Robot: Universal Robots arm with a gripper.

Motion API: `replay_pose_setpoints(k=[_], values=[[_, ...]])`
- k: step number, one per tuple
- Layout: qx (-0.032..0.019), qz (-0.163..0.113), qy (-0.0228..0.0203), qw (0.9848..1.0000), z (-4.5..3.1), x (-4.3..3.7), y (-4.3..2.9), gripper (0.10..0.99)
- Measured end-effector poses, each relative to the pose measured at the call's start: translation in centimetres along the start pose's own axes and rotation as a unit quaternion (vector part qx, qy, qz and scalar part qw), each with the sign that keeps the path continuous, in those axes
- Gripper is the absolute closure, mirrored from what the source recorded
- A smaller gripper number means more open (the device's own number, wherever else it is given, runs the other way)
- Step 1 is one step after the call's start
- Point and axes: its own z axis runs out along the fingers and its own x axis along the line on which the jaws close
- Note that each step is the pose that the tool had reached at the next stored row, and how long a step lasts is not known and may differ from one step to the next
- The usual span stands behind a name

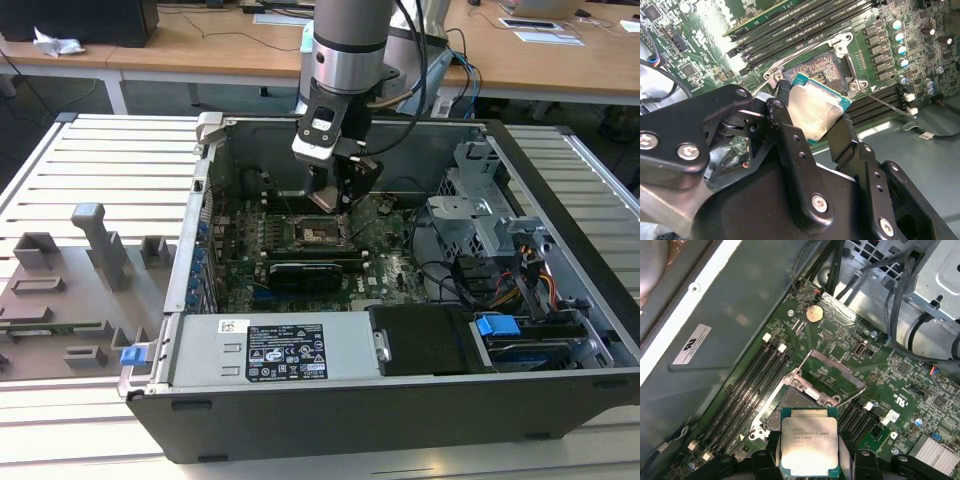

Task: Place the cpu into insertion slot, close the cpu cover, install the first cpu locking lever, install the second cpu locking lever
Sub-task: 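Place the cpu into insertion slot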

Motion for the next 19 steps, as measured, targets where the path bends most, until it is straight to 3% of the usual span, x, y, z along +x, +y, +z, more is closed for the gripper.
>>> replay_pose_setpoints(k=[11, 16, 19], values=[[0.0012, 0.066, -0.0035, 0.9978, 0.0, 0.0, 0.0, 0.541], [0.0015, 0.087, -0.0046, 0.9962, 0.0, 0.0, 0.0, 0.541], [0.0017, 0.105, -0.0054, 0.9944, 0.0, 0.0, 0.0, 0.541]])
